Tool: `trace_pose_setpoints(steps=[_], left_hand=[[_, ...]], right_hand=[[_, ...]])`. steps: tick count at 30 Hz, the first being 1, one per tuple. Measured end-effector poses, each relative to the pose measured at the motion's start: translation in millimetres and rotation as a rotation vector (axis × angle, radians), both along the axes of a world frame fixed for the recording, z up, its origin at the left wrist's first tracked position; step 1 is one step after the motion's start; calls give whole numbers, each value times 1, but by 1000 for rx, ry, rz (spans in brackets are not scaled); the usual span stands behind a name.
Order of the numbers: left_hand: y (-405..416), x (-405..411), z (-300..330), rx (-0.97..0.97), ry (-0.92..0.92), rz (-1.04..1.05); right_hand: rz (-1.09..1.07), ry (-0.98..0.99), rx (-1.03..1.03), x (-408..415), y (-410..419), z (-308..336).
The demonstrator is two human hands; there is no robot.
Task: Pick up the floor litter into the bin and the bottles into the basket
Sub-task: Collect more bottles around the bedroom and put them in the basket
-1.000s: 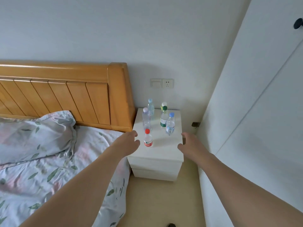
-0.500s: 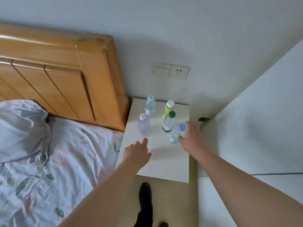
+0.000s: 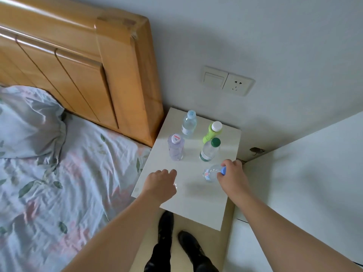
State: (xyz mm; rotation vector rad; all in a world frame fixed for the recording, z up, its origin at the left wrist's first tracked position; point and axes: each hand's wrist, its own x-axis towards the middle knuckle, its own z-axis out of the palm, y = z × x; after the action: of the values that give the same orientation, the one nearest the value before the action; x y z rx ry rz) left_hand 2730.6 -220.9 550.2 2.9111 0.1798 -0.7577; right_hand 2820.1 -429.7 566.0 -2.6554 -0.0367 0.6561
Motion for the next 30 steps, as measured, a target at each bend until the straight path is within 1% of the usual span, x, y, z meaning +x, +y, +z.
trace_pose_setpoints(steps=[4,8,11,15,18,22,25,28,30], left_hand=[[-1,-37,42,-84,-57,270],[9,-99,87,-67,-148,484],[21,-158,108,-15,-173,609],[37,-269,126,21,-221,919],[41,-363,135,32,-301,1154],[34,-494,147,76,-369,1384],[25,-606,156,142,-417,1550],[16,-710,166,189,-451,1672],[3,-795,174,220,-462,1773]], right_hand=[[135,-24,122,-24,16,37],[327,-56,226,-57,59,76],[486,-83,262,-90,100,94],[762,-62,290,-169,164,112],[980,-64,290,-246,208,122],[1237,-38,302,-369,256,131],[1410,-4,354,-485,283,137],[1508,13,391,-597,297,145],[1590,37,421,-688,296,148]])
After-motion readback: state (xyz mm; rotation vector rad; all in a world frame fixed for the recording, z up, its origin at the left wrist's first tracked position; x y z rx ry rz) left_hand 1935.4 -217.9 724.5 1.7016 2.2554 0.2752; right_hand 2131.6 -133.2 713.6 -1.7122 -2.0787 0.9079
